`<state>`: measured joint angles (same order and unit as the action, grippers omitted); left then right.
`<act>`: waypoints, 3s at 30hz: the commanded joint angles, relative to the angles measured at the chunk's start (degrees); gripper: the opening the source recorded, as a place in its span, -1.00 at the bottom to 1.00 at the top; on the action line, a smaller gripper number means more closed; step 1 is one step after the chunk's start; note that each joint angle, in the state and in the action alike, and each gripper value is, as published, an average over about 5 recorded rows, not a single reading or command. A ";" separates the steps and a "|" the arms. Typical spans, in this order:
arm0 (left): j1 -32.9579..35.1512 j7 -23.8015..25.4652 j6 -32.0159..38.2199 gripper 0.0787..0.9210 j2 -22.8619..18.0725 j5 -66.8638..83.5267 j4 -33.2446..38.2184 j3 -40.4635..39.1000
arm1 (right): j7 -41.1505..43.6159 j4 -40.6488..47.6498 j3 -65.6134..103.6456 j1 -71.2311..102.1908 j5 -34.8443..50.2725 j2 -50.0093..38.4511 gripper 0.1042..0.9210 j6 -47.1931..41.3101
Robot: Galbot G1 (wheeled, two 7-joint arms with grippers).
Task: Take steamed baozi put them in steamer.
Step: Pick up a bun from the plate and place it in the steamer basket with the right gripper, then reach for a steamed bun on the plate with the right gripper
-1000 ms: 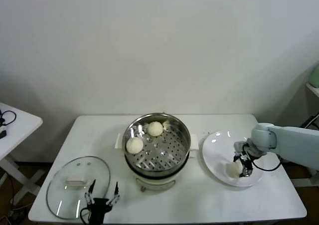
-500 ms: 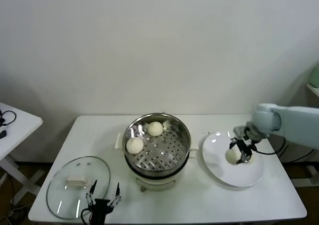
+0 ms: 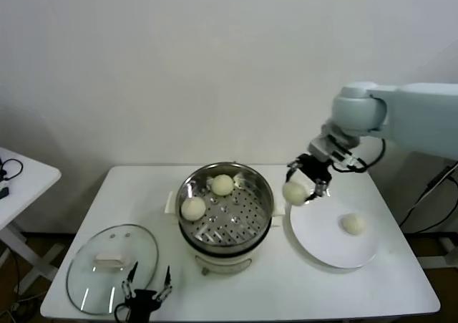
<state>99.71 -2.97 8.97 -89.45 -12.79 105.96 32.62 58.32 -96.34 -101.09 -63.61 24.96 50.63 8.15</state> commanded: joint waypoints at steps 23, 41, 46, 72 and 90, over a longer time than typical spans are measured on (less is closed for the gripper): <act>0.60 -0.85 1.11 0.77 -0.26 1.26 -0.18 0.87 | -3.10 8.78 12.73 28.23 -31.42 27.21 0.41 10.09; 0.38 -0.68 0.62 0.77 -0.45 1.10 -0.03 0.64 | 3.94 9.86 8.96 12.39 -14.81 20.28 0.76 16.72; 0.31 -0.64 0.53 0.77 -0.35 0.95 0.01 0.38 | 7.41 15.84 0.53 1.74 -4.58 13.32 0.76 16.14; 0.78 -0.64 1.67 0.77 -0.97 0.08 0.45 -0.14 | 0.04 31.64 0.15 27.98 -8.98 -14.97 0.76 -11.18; 1.23 -1.02 2.51 0.77 -1.31 0.05 -1.20 0.63 | -2.68 40.16 17.26 45.49 -14.02 -10.25 0.76 -10.81</act>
<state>100.87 -3.95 11.35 -90.78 -12.68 104.94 33.17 56.86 -61.15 -92.10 -27.77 13.28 39.42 -1.74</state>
